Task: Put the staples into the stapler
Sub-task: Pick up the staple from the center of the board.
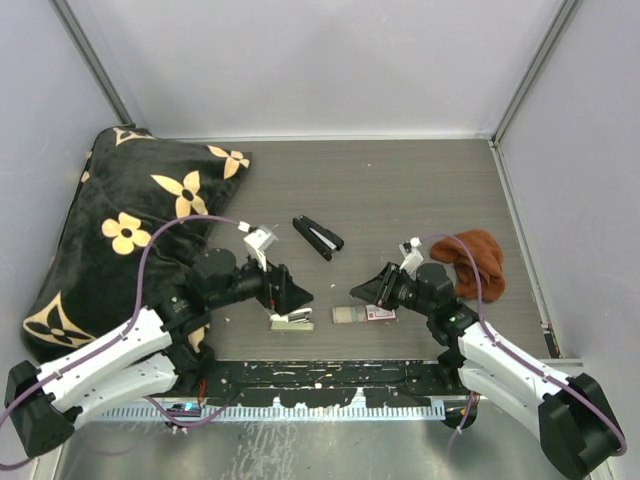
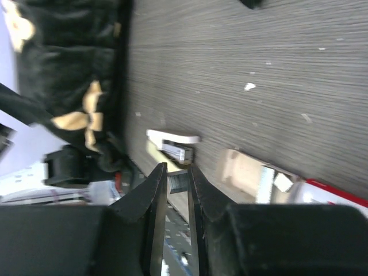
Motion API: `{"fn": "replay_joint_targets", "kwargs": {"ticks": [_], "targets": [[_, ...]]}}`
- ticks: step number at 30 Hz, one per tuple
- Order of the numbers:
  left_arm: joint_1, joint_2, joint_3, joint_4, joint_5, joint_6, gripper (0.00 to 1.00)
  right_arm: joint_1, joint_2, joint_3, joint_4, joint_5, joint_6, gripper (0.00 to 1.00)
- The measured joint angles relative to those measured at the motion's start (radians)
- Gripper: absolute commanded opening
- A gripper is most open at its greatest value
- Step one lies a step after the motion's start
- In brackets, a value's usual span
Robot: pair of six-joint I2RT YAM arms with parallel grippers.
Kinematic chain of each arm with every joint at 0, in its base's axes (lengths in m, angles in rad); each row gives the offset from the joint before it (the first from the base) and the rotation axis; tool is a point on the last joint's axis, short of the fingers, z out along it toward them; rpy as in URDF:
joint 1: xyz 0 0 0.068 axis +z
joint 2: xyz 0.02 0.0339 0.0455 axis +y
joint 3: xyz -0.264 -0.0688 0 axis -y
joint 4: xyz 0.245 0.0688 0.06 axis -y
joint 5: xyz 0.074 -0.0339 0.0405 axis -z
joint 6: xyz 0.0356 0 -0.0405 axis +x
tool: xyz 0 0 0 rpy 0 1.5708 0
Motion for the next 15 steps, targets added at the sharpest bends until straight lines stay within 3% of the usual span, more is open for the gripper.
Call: {"fn": "replay_joint_targets", "kwargs": {"ticks": [5, 9, 15], "targets": [[-0.178, -0.013, -0.117, 0.251, -0.031, 0.157, 0.88, -0.019, -0.008, -0.060, 0.215, -0.108, 0.207, 0.21], [-0.216, 0.000, -0.223, 0.426, -0.068, 0.305, 0.84, -0.019, -0.038, -0.059, 0.315, -0.169, 0.335, 0.21], [-0.290, 0.103, -0.225, 0.614, -0.101, 0.467, 0.74, -0.019, -0.054, -0.059, 0.447, -0.239, 0.509, 0.22]]}}
